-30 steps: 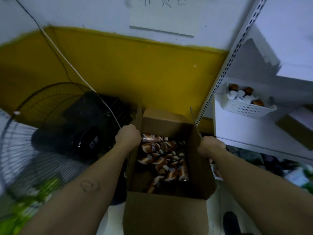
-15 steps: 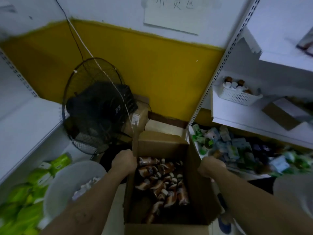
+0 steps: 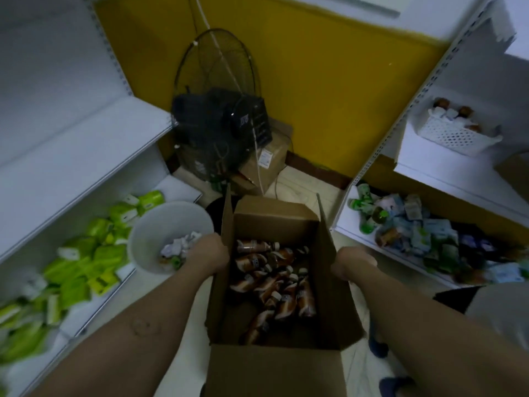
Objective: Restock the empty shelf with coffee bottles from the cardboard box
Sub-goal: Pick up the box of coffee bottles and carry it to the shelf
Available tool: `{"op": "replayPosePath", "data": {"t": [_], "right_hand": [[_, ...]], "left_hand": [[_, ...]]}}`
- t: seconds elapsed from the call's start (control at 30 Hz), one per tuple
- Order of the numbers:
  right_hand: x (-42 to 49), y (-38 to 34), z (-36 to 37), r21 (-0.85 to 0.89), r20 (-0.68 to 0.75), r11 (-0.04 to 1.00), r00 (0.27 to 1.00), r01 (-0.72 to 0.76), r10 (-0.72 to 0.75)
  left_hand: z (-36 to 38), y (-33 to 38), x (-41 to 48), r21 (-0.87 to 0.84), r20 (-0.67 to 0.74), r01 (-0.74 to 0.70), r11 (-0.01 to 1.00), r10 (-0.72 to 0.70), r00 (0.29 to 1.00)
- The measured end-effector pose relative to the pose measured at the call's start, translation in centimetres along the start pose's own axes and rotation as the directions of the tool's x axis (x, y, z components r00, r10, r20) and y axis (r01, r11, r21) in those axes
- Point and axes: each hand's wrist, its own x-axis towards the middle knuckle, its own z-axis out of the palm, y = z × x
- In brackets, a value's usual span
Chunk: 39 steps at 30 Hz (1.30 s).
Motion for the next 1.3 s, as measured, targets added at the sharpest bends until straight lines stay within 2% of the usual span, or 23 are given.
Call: {"op": "replayPosePath", "data": {"t": [0.1,0.2,0.3,0.47,0.57,0.73,0.9,1.0,1.2,1.3], "right_hand": [[-0.8,-0.6,1.0,0.013,-0.023,0.998,0.997,0.069,-0.068],[-1.4,-2.8,1.2,0.02,-0.054,0.991,0.99,0.13,-0.129],[-2.1,-5.9,1.6,0.017,-0.021,0.972,0.972,0.236,-0.236],[-5.8,-12.7,2.6,-0.158,0.056,0.887,0.901,0.434,-0.431],[-8.9,-17.7,4.1,-0.246,0.075,0.811,0.845,0.531,-0.53],[-15.6,-26.8,6.8,-0.385,0.111,0.617,0.698,0.686,-0.707],[-21.9,-36.1,11.2,-0.526,0.132,0.418,0.557,0.741,-0.82],[-26.0,-41.8,15.5,-0.622,0.209,0.3,0.523,0.723,-0.826],[-34.5,-49.7,22.2,-0.632,0.302,0.168,0.44,0.756,-0.846],[-38.3,-52.7,25.2,-0.652,0.335,0.084,0.386,0.754,-0.859]], "left_hand": [[1.1,-2.5,-2.8,-0.009,-0.063,0.08,0.997,-0.08,0.995],[1.3,-5.3,-6.3,-0.104,-0.083,0.21,0.972,-0.218,0.972],[1.3,-8.2,-10.3,-0.16,-0.138,0.333,0.929,-0.355,0.925],[2.8,-14.8,-17.6,-0.269,-0.067,0.54,0.797,-0.575,0.815],[3.4,-19.0,-22.2,-0.363,-0.055,0.613,0.702,-0.672,0.738],[4.5,-26.2,-30.5,-0.493,0.033,0.71,0.503,-0.805,0.592],[7.0,-34.1,-38.4,-0.534,0.1,0.766,0.359,-0.872,0.479],[9.3,-38.8,-42.5,-0.558,0.126,0.778,0.291,-0.896,0.425],[13.6,-47.0,-50.4,-0.613,0.183,0.776,0.151,-0.928,0.325],[14.8,-50.3,-54.0,-0.599,0.203,0.792,0.122,-0.933,0.297]]}}
